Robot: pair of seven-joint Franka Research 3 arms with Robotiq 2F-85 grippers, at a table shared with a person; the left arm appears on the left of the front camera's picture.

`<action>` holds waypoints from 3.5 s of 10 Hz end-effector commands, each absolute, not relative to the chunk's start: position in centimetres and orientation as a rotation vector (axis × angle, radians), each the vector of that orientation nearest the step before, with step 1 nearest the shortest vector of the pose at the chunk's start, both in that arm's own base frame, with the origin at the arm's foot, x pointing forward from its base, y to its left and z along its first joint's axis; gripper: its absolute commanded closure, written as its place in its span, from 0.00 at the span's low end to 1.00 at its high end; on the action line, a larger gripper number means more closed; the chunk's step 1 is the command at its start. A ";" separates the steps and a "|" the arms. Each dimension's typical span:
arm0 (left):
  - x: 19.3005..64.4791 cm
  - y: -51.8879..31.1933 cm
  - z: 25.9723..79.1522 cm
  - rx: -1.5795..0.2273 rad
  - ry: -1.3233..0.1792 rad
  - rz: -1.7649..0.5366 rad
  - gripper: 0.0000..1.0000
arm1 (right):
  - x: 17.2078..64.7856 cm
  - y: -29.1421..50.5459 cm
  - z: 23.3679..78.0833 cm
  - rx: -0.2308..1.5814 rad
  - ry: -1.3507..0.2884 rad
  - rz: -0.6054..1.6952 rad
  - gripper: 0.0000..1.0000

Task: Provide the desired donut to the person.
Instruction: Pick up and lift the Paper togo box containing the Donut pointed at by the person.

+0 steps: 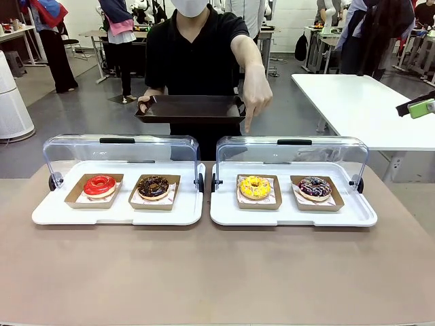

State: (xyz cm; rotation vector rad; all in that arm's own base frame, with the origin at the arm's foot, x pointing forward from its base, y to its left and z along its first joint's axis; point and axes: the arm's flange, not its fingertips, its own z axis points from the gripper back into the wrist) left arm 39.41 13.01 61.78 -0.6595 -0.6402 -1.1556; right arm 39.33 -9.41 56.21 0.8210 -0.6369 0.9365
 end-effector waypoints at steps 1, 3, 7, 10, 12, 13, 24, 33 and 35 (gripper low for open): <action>39.3 13.0 61.9 -0.663 -0.636 -1.161 0.00 | 39.8 -2.8 56.8 0.660 -0.391 1.108 0.00; 39.3 13.0 61.9 -0.663 -0.636 -1.161 0.00 | 39.7 5.7 55.9 0.500 -0.170 1.267 0.00; 39.3 13.0 61.9 -0.663 -0.636 -1.161 0.00 | 39.1 17.8 49.6 0.281 0.076 1.432 0.00; 39.3 13.0 61.9 -0.663 -0.636 -1.161 0.00 | 40.6 20.6 46.9 0.198 -0.002 1.468 0.00; 39.3 13.0 61.9 -0.663 -0.636 -1.161 0.00 | 41.3 20.7 45.7 0.209 -0.046 1.502 0.00; 39.3 13.0 61.9 -0.663 -0.636 -1.161 0.00 | 41.5 20.3 45.5 0.239 -0.049 1.503 0.00; 39.3 13.0 61.9 -0.663 -0.636 -1.161 0.00 | 42.9 23.9 42.5 0.017 -0.004 1.576 0.00; 39.3 13.0 61.9 -0.663 -0.636 -1.161 0.00 | 45.2 23.4 37.2 0.016 -0.068 1.578 0.00; 39.3 13.0 61.9 -0.663 -0.636 -1.161 0.00 | 45.2 23.4 37.2 0.016 -0.068 1.578 0.00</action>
